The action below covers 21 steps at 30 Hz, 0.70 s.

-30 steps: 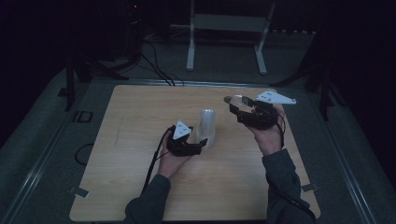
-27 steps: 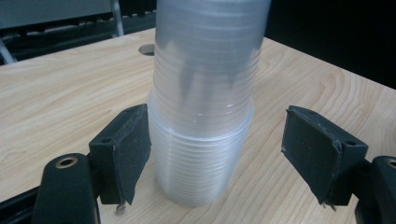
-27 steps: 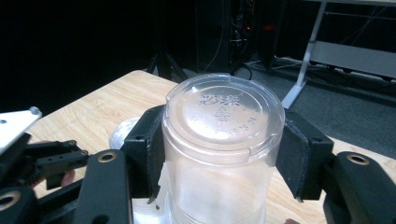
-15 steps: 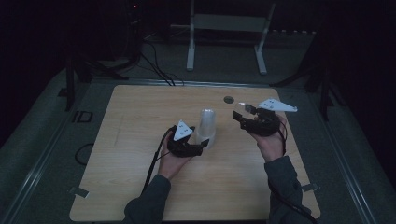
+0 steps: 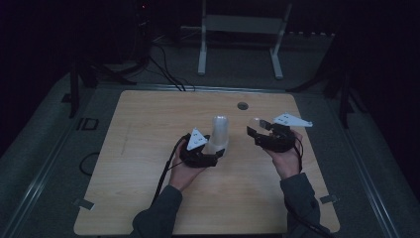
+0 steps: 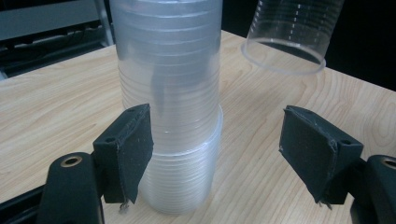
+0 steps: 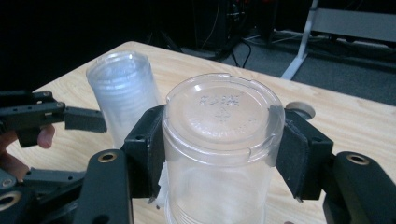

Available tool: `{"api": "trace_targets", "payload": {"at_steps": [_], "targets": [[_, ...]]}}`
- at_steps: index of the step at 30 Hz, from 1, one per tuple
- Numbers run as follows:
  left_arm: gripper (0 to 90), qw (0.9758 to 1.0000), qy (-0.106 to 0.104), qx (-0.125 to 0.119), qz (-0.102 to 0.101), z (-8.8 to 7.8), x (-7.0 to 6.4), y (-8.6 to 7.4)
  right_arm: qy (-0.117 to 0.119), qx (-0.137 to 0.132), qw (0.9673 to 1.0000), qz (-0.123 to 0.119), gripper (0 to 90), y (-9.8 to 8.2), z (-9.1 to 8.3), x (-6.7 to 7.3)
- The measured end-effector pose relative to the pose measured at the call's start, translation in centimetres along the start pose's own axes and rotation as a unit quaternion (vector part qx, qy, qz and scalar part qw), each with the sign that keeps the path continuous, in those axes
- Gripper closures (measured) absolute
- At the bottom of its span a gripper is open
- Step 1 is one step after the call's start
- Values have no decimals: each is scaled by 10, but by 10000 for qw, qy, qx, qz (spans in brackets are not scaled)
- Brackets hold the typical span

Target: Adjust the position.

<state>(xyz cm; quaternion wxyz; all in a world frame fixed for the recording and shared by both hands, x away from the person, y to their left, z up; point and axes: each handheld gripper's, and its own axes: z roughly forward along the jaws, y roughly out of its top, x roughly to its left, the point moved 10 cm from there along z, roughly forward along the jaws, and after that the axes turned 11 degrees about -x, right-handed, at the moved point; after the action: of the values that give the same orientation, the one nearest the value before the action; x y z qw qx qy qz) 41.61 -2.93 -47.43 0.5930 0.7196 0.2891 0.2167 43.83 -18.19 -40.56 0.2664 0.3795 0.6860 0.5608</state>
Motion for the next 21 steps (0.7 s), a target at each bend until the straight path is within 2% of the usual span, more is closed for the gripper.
{"api": "trace_targets", "payload": {"at_steps": [9, 21], "targets": [[254, 9999, -88, 7, 75, -1, -8, 1, 34, 123, 9999, 83, 398, -18, 1, 4], [268, 9995, -293, 15, 150, 4, -22, 3, 78, 151, 9997, 169, 398, -27, 0, 8]]}}
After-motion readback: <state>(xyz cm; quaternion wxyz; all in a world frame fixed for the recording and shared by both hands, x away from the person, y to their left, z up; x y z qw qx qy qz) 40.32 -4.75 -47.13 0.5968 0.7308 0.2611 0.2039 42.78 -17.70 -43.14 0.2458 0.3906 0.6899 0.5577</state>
